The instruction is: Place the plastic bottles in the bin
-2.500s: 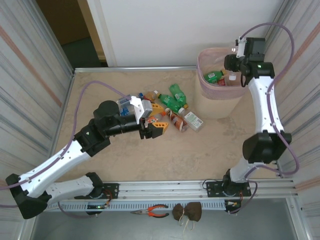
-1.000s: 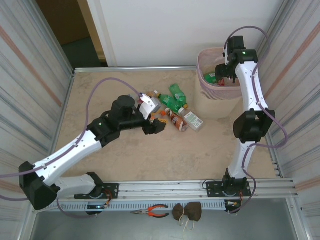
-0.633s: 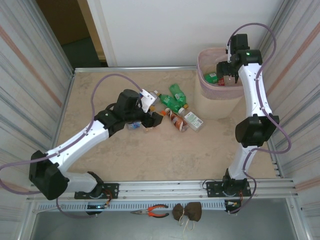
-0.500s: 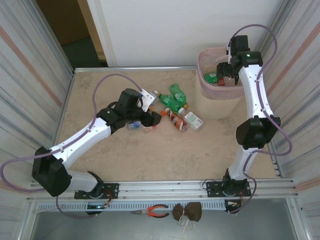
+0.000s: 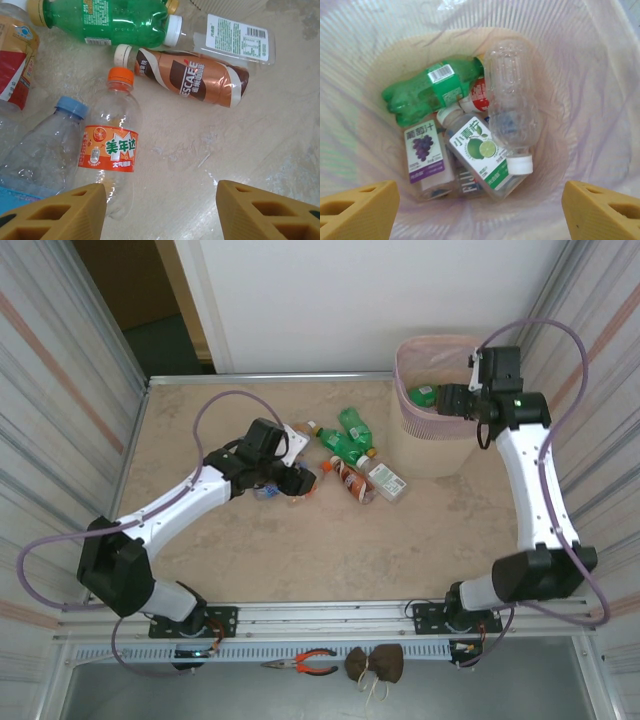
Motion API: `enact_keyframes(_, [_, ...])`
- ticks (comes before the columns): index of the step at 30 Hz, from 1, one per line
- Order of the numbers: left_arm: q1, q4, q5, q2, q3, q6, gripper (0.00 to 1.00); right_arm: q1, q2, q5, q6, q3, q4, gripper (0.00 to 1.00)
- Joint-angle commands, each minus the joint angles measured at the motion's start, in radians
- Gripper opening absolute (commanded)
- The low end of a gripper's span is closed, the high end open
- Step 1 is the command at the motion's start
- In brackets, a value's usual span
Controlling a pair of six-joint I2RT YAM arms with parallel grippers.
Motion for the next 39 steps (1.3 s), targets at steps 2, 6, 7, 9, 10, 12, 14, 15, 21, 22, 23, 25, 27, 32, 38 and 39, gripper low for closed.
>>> enact_keyframes(2, [0.0, -0.04, -0.036, 0.074, 0.012, 0.073, 0.61, -0.004, -0.101, -0.052, 0.024, -0.086, 0.106, 0.84])
enact_keyframes(6, [0.001, -0.097, -0.073, 0.166, 0.08, 0.09, 0.61, -0.012, -0.127, -0.066, 0.021, -0.076, 0.081, 0.84])
enact_keyframes(7, [0.001, -0.103, -0.088, 0.189, 0.093, 0.094, 0.61, -0.013, -0.135, -0.072, 0.019, -0.074, 0.083, 0.84])
enact_keyframes(9, [0.0, -0.123, -0.114, 0.23, 0.124, 0.098, 0.61, -0.014, -0.142, -0.092, 0.014, -0.072, 0.085, 0.84])
enact_keyframes(10, [0.001, -0.137, -0.121, 0.251, 0.139, 0.099, 0.63, -0.014, -0.144, -0.099, 0.009, -0.068, 0.083, 0.84])
enact_keyframes(12, [-0.002, -0.149, -0.125, 0.284, 0.155, 0.101, 0.65, -0.016, -0.145, -0.107, 0.007, -0.061, 0.077, 0.84])
enact_keyframes(14, [-0.008, -0.157, -0.143, 0.315, 0.172, 0.093, 0.66, -0.015, -0.15, -0.126, 0.005, -0.053, 0.062, 0.84])
enact_keyframes(15, [-0.013, -0.161, -0.146, 0.33, 0.182, 0.089, 0.67, -0.016, -0.151, -0.132, 0.005, -0.05, 0.054, 0.84])
enact_keyframes(21, [-0.052, -0.19, -0.269, 0.428, 0.223, 0.074, 0.7, -0.013, -0.196, -0.156, 0.009, -0.08, 0.037, 0.84])
enact_keyframes(22, [-0.054, -0.186, -0.28, 0.444, 0.227, 0.071, 0.7, -0.013, -0.21, -0.16, 0.008, -0.093, 0.04, 0.84])
enact_keyframes(23, [-0.057, -0.19, -0.29, 0.459, 0.233, 0.066, 0.7, -0.012, -0.222, -0.16, 0.01, -0.104, 0.043, 0.84])
enact_keyframes(25, [-0.065, -0.193, -0.317, 0.478, 0.238, 0.056, 0.7, -0.012, -0.249, -0.162, 0.011, -0.129, 0.048, 0.84])
enact_keyframes(27, [-0.069, -0.184, -0.313, 0.485, 0.227, 0.045, 0.7, -0.012, -0.267, -0.169, 0.014, -0.144, 0.051, 0.84])
enact_keyframes(32, [-0.086, -0.164, -0.3, 0.5, 0.198, 0.023, 0.69, -0.013, -0.286, -0.179, 0.019, -0.158, 0.062, 0.84])
enact_keyframes(38, [-0.114, -0.155, -0.33, 0.472, 0.168, 0.007, 0.59, -0.007, -0.296, -0.197, 0.017, -0.146, 0.062, 0.83])
enact_keyframes(39, [-0.117, -0.156, -0.337, 0.464, 0.166, 0.002, 0.57, -0.006, -0.301, -0.202, 0.02, -0.147, 0.063, 0.83])
